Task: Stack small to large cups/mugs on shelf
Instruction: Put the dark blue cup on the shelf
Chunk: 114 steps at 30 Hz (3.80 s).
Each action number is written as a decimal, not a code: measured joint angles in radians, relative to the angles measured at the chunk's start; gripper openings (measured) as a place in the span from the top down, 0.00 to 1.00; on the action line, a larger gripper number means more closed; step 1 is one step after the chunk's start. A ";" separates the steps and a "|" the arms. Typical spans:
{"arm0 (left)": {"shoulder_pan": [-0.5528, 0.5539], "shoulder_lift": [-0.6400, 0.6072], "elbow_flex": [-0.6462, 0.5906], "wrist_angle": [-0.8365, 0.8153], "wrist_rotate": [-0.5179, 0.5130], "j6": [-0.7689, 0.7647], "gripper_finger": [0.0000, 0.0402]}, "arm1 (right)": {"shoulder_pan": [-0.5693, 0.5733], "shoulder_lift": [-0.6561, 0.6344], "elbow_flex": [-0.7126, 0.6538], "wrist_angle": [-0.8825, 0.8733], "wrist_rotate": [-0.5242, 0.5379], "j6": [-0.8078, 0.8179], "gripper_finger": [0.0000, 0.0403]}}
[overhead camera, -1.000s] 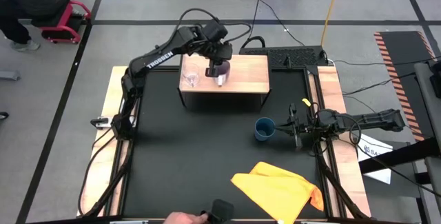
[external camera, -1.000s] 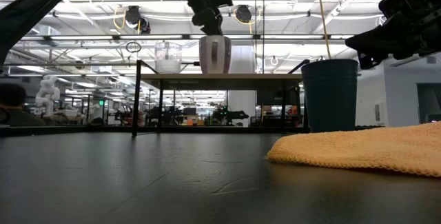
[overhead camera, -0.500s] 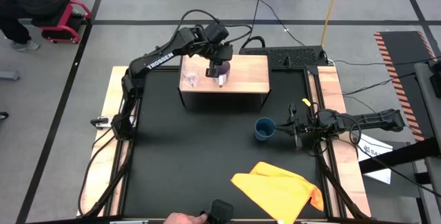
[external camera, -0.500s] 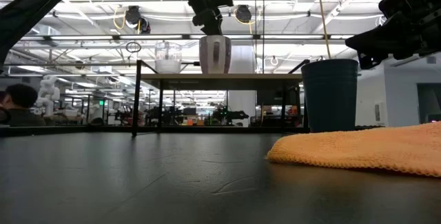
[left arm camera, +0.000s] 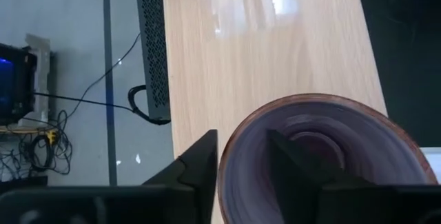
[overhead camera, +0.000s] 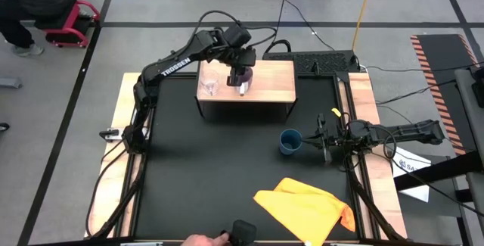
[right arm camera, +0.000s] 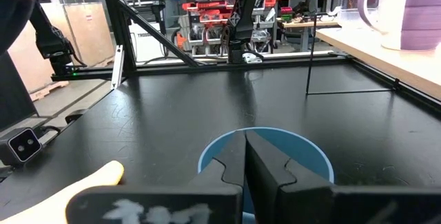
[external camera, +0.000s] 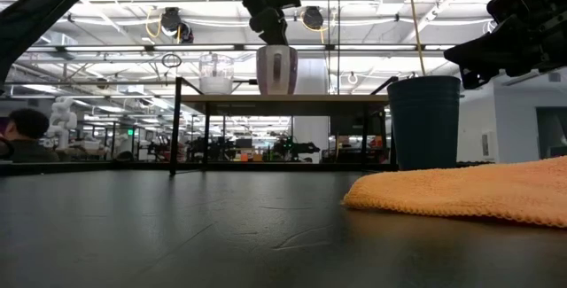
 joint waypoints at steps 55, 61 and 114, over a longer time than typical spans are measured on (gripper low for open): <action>-0.226 -0.454 0.000 -0.198 0.054 -0.214 1.00 | 0.000 0.020 -0.002 0.008 0.000 0.008 1.00; -0.265 -0.472 0.000 -0.153 0.023 -0.257 1.00 | 0.000 0.020 -0.002 0.008 0.000 0.008 1.00; -0.238 -0.682 -0.002 -0.324 0.177 -0.277 1.00 | 0.000 0.029 -0.002 -0.009 -0.009 0.019 1.00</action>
